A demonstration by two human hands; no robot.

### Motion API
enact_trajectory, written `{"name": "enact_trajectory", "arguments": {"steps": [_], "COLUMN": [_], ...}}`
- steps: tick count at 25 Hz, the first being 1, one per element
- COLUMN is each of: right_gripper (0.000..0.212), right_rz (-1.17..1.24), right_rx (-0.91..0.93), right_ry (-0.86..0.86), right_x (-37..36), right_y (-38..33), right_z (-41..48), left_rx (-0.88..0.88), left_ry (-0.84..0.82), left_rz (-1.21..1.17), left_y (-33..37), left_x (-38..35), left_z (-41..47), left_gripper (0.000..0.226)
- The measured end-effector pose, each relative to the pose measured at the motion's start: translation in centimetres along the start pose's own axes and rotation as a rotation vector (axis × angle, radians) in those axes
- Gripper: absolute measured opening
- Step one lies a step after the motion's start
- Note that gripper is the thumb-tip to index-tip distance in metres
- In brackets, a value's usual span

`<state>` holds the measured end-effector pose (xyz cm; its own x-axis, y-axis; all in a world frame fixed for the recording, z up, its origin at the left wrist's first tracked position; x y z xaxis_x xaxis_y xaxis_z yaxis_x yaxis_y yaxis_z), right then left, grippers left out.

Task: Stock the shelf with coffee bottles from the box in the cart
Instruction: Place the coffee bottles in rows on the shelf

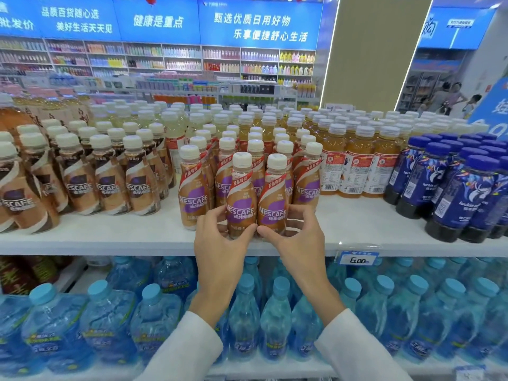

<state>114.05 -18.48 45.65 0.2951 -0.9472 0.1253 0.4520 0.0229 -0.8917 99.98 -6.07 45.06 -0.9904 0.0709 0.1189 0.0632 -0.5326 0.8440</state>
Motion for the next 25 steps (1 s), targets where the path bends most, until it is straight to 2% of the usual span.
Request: {"name": "enact_trajectory", "arguments": {"steps": [10, 25], "right_gripper": [0.06, 0.061], "right_rz": [-0.065, -0.079], "right_rx": [0.058, 0.109], "right_ry": [-0.002, 0.005], "right_x": [-3.5, -4.6], "right_y": [-1.1, -0.7], "right_z": [0.3, 0.2], "left_rx": [-0.075, -0.103], "left_ry": [0.127, 0.17], "left_rz": [0.043, 0.011], "left_y": [-0.7, -1.5], "left_x": [0.5, 0.4], "left_z": [0.9, 1.3], "left_gripper": [0.059, 0.052]}}
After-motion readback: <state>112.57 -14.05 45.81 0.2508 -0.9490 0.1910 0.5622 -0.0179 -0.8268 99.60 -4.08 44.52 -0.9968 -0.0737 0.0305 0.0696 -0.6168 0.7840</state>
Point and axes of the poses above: each hand's wrist, its own z-axis towards the middle knuckle, its own x-axis out of the back of the hand, y = z × x, the point moved 6 cm from there along z, towards the middle knuckle, and after that the axes turned 7 degrees about y, right-handed, at the moved point
